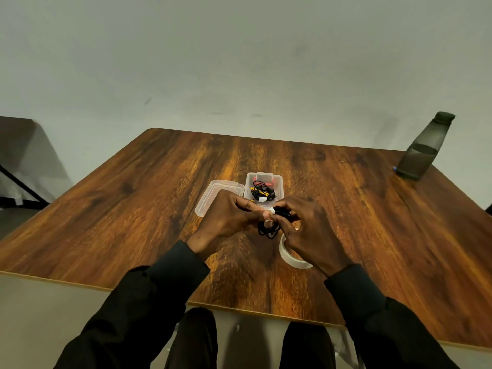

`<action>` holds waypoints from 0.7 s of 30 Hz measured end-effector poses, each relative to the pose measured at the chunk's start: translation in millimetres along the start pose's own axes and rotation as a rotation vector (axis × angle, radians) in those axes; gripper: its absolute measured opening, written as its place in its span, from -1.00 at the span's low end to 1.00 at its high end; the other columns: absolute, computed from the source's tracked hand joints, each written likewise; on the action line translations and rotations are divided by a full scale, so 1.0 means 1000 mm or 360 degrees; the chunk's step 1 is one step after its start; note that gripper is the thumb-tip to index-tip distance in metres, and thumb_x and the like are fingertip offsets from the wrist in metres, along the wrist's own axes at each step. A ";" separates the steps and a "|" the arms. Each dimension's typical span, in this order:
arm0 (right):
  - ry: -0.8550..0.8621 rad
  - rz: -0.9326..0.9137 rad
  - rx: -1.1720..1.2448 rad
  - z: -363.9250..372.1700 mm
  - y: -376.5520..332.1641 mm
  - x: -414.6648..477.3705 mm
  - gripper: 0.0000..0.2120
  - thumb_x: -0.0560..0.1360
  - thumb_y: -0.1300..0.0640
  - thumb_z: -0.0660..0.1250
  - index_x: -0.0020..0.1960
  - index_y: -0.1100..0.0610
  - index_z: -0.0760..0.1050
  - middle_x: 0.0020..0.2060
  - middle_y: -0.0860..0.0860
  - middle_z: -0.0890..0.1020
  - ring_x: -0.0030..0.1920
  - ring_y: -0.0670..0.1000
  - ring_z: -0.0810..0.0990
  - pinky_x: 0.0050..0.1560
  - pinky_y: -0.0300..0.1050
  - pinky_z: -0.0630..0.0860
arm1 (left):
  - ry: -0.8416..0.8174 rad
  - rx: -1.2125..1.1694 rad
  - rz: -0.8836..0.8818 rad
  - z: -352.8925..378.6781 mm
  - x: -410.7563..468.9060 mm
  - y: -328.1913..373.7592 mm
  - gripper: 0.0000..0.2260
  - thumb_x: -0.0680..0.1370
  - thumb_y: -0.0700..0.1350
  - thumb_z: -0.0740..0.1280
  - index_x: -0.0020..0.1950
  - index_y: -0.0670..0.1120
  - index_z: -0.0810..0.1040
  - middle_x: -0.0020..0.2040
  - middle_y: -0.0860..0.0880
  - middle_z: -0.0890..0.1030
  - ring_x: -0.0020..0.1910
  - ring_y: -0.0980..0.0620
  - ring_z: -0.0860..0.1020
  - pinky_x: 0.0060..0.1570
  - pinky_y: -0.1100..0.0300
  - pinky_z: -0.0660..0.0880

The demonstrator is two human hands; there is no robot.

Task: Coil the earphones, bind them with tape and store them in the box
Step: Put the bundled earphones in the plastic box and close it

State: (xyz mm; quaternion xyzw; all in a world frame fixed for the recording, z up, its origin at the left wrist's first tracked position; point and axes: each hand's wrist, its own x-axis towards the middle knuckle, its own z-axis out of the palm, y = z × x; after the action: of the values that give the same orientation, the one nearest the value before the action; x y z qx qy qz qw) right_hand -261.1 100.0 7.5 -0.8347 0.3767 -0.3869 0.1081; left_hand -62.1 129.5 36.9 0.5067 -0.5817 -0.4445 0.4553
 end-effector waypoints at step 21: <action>0.0157 -0.0228 0.0052 0.002 0.007 0.001 -0.82 0.51 0.33 0.47 0.10 0.22 0.68 -0.01 0.07 0.72 0.03 -0.08 0.65 0.10 -0.27 0.57 | -0.0228 -0.0792 -0.0875 -0.007 0.011 -0.008 -0.49 0.31 -0.26 0.54 0.25 -0.33 0.61 -0.06 -0.24 0.66 -0.28 0.01 0.64 -0.40 0.31 0.43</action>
State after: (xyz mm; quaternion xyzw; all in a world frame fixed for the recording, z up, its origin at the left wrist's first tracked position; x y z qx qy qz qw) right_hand -262.7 94.0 3.2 -0.8375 0.3146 -0.4405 0.0749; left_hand -54.2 117.3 30.9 0.4855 -0.3285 -0.7121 0.3863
